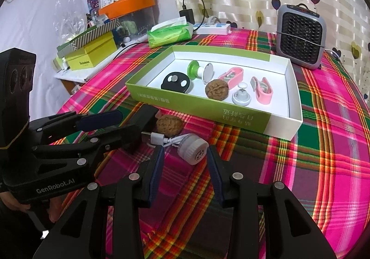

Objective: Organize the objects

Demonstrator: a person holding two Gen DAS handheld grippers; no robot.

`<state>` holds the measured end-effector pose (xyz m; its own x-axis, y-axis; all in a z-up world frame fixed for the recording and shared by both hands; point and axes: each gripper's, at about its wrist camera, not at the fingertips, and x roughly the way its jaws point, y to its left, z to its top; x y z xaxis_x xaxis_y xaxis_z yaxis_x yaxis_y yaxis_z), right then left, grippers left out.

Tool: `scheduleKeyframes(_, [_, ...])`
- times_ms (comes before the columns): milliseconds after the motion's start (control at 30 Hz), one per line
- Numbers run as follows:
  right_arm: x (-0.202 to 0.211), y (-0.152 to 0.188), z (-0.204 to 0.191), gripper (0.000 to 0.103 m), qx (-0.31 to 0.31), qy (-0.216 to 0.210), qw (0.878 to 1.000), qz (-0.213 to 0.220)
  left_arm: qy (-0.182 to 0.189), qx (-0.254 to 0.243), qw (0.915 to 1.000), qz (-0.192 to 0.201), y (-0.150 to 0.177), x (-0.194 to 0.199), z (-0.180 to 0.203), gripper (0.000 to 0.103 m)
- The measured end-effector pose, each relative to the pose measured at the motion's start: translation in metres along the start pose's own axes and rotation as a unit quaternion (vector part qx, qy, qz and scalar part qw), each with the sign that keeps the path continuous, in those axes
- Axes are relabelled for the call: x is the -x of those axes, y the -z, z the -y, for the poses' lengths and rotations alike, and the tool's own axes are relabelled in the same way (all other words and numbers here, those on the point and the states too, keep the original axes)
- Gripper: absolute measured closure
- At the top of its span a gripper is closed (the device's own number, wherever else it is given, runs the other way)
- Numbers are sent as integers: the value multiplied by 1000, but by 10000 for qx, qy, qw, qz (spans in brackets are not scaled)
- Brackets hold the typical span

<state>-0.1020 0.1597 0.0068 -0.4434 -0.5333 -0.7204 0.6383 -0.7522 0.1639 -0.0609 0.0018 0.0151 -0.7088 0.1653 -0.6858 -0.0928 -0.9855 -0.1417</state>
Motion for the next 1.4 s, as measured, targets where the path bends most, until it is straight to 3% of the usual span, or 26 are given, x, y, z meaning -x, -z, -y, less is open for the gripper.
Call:
scheduleKeyframes(1133, [-16, -7, 9, 64, -123, 135, 9996, -226, -171, 138, 9988, -447, -2, -21, -8, 62])
scheduleKeyframes(1300, [-18, -9, 10, 65, -87, 134, 9996, -238, -189, 132, 9987, -450, -2, -22, -8, 69])
scheduleKeyframes(1400, [-18, -8, 10, 74, -67, 127, 9997, -220, -197, 127, 9987, -453, -2, -23, -8, 75])
